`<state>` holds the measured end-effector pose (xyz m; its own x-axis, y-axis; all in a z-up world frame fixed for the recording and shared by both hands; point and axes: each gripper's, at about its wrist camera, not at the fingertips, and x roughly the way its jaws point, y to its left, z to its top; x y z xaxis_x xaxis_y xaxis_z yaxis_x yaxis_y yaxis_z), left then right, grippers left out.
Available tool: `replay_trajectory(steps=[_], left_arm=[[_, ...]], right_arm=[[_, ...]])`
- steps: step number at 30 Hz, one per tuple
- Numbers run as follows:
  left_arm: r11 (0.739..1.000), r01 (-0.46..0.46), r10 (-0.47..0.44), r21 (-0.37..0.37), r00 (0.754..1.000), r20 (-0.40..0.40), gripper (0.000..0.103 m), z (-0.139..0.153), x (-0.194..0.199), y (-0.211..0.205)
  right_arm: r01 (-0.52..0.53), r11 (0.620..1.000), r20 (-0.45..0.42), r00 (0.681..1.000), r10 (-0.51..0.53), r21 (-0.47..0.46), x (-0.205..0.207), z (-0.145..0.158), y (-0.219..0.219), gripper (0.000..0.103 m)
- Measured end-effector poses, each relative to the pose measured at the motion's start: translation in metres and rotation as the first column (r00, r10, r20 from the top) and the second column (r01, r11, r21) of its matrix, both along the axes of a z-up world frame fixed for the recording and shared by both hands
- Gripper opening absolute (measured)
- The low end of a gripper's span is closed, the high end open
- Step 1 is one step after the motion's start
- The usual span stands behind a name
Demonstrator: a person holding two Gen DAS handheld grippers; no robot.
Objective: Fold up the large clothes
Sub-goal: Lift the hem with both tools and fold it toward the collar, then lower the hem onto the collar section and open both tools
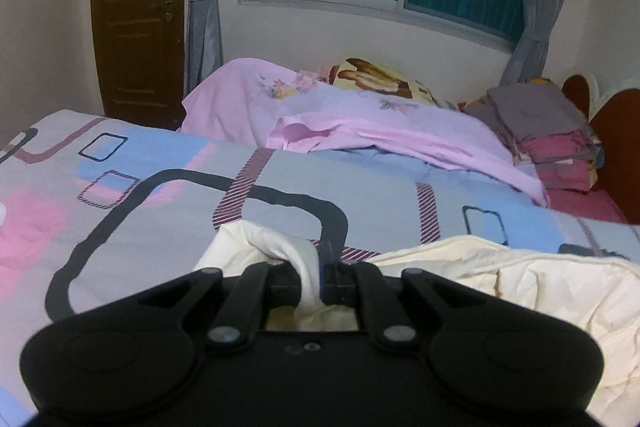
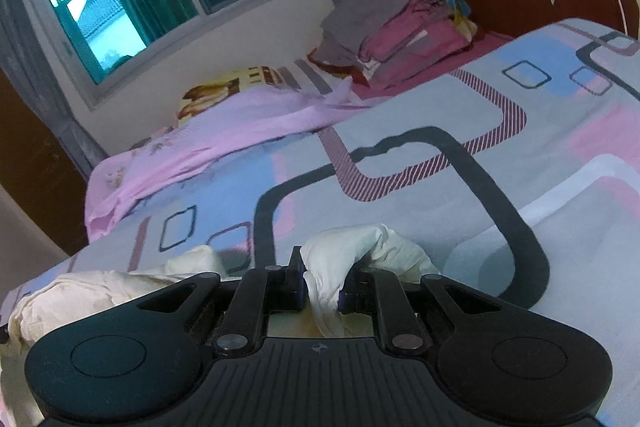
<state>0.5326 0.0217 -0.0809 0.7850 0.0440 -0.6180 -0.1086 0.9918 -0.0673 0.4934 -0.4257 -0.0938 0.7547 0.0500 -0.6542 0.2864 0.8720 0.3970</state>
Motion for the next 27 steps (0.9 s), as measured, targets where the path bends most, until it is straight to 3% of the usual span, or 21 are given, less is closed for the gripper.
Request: replay_trajectory(steps=[8, 11, 13, 15, 21, 22, 23, 24, 25, 27], left_arm=[[0.996, 0.0, 0.004, 0.094, 0.999, -0.046, 0.009, -0.031, 0.023, -0.015], [0.993, 0.005, -0.001, 0.114, 0.999, -0.034, 0.009, -0.033, 0.021, -0.018], [0.996, -0.004, 0.006, 0.086, 1.0, -0.026, 0.011, -0.027, 0.018, -0.015], [0.999, -0.006, 0.006, 0.044, 1.0, -0.011, 0.015, -0.017, 0.013, -0.01], [1.0, 0.022, -0.022, -0.015, 1.0, 0.002, 0.027, 0.005, 0.002, 0.0], [0.999, 0.026, -0.026, -0.02, 1.0, 0.006, 0.038, 0.007, 0.0, 0.002], [1.0, 0.017, -0.017, -0.023, 1.0, 0.013, 0.067, 0.01, -0.003, 0.004], [1.0, 0.002, -0.001, -0.022, 1.0, 0.031, 0.087, 0.013, -0.005, 0.007], [1.0, -0.013, 0.014, -0.011, 0.998, 0.065, 0.1, 0.017, -0.008, 0.009], [1.0, -0.003, 0.0, 0.023, 0.991, 0.133, 0.101, 0.024, -0.014, 0.011]], right_arm=[[0.008, 1.0, -0.033, 0.999, -0.007, 0.018, 0.018, -0.029, -0.002, 0.016], [0.004, 0.998, -0.002, 1.0, -0.004, 0.059, 0.013, -0.023, -0.009, 0.029], [0.008, 0.997, 0.037, 0.999, -0.011, 0.077, 0.007, -0.014, -0.013, 0.043], [0.018, 0.997, 0.064, 0.998, -0.022, 0.072, 0.002, -0.004, -0.013, 0.064], [0.064, 0.998, 0.14, 0.988, -0.064, 0.005, -0.014, 0.024, -0.009, 0.072], [0.072, 0.997, 0.154, 0.986, -0.07, -0.008, -0.016, 0.028, -0.007, 0.073], [0.072, 0.997, 0.163, 0.984, -0.068, -0.018, -0.018, 0.032, -0.005, 0.075], [0.062, 0.998, 0.172, 0.984, -0.055, -0.033, -0.02, 0.036, -0.003, 0.075], [0.039, 0.997, 0.179, 0.984, -0.027, -0.064, -0.021, 0.04, 0.004, 0.075], [-0.002, 0.99, 0.18, 0.983, 0.028, -0.144, -0.023, 0.046, 0.019, 0.075]])
